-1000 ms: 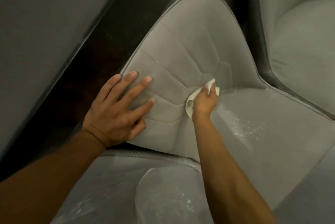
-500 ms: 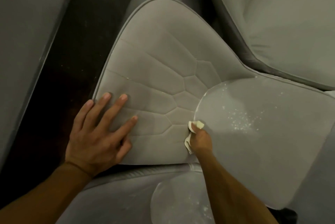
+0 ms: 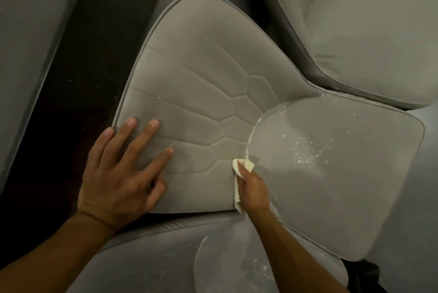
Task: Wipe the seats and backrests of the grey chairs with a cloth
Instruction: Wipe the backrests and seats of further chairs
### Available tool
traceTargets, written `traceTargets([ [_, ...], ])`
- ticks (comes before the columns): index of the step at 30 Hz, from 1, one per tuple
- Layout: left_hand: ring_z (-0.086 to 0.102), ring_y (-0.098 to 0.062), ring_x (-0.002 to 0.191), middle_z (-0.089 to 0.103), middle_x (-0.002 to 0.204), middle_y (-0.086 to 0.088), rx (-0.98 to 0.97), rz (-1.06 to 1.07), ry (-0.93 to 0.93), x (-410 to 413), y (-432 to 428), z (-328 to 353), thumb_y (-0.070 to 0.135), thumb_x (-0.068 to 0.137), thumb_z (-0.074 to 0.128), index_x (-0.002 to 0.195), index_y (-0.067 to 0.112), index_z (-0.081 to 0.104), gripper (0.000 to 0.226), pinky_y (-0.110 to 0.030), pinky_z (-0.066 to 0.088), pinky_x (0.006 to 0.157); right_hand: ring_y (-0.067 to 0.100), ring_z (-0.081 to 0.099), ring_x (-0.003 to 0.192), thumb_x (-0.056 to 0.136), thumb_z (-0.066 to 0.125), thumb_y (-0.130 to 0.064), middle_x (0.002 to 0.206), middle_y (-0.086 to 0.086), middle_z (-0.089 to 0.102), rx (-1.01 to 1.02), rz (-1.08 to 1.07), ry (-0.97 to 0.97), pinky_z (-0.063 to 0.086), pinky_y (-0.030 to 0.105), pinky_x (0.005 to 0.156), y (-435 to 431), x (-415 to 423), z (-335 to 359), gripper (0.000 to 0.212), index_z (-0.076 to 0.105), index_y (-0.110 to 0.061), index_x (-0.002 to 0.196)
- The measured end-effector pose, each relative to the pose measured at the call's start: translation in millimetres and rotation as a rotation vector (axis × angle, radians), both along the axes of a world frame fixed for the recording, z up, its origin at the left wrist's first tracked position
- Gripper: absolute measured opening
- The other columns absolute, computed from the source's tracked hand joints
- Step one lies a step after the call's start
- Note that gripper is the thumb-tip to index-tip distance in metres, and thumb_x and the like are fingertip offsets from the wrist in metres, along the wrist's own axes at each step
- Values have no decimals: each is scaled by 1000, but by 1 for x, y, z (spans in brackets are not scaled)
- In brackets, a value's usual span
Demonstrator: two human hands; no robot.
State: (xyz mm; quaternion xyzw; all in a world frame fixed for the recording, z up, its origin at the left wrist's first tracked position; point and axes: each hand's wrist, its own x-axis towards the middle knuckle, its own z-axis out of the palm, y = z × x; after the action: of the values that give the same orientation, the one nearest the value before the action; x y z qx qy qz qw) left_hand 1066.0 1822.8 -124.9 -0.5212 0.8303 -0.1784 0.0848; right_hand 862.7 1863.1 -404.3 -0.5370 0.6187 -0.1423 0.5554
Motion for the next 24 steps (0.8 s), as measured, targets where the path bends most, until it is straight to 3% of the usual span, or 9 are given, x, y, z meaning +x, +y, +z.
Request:
traceTargets([
  [3, 43, -43, 138, 51, 150, -16, -8, 6, 13, -2, 1, 0, 34, 81, 62, 113, 23, 79, 38, -56, 32, 113, 17, 59, 119, 86, 65, -58, 127, -7, 66, 169, -89, 91, 36, 28, 108, 0, -14, -16, 45, 68, -33, 123],
  [5, 43, -44, 138, 51, 150, -16, -11, 7, 13, -3, 1, 0, 34, 81, 61, 113, 23, 79, 38, -56, 32, 113, 19, 60, 116, 86, 70, -47, 124, -3, 67, 241, -168, 37, 40, 22, 98, 4, -22, -16, 42, 70, -26, 121],
  [7, 43, -44, 138, 51, 150, -16, -3, 6, 10, -2, 1, 0, 34, 80, 62, 112, 23, 79, 38, -56, 31, 113, 22, 61, 117, 89, 72, -26, 120, 1, 68, 171, -144, 87, 47, 12, 87, 4, -19, -6, 34, 70, -19, 122],
  [9, 42, -43, 139, 51, 150, -16, 0, 4, 6, -1, 0, 0, 34, 79, 64, 112, 22, 79, 38, -56, 31, 113, 23, 58, 122, 94, 62, -11, 128, 4, 63, 4, -109, -45, 48, 24, 100, 9, -15, 10, 35, 66, -22, 127],
  [12, 41, -43, 139, 52, 149, -17, -17, -1, 19, -2, 2, 0, 34, 79, 64, 112, 22, 79, 38, -55, 31, 113, 16, 50, 131, 99, 49, -15, 143, 2, 54, -299, 30, -147, 36, 28, 114, 23, -8, 23, 41, 58, -26, 138],
  [15, 42, -43, 139, 53, 148, -17, -33, -6, 15, -3, 1, 1, 33, 79, 65, 111, 22, 79, 37, -55, 31, 113, 12, 48, 130, 103, 41, -30, 146, 1, 51, -299, 22, -149, 35, 25, 113, 23, -3, 29, 42, 53, -29, 143],
  [18, 42, -43, 139, 51, 150, -16, -7, 5, -5, -3, 1, 1, 34, 80, 63, 113, 22, 78, 38, -56, 31, 113, 14, 49, 131, 103, 39, -42, 146, -2, 52, -130, 27, 25, 30, 20, 110, 9, -6, 6, 42, 54, -32, 140],
  [21, 43, -43, 139, 51, 150, -16, -1, -2, -7, -1, 1, 1, 34, 79, 65, 113, 23, 78, 39, -56, 31, 113, 30, 56, 123, 102, 46, -31, 133, 11, 61, 303, -5, 138, 40, 30, 103, -20, -6, -15, 34, 62, -16, 129],
  [24, 43, -43, 138, 51, 150, -16, -9, -10, -6, -1, 1, 1, 35, 78, 66, 113, 22, 78, 40, -56, 31, 113, 37, 60, 113, 100, 46, -24, 119, 20, 65, 338, -159, 77, 44, 31, 91, -57, 17, -7, 31, 66, -4, 113],
])
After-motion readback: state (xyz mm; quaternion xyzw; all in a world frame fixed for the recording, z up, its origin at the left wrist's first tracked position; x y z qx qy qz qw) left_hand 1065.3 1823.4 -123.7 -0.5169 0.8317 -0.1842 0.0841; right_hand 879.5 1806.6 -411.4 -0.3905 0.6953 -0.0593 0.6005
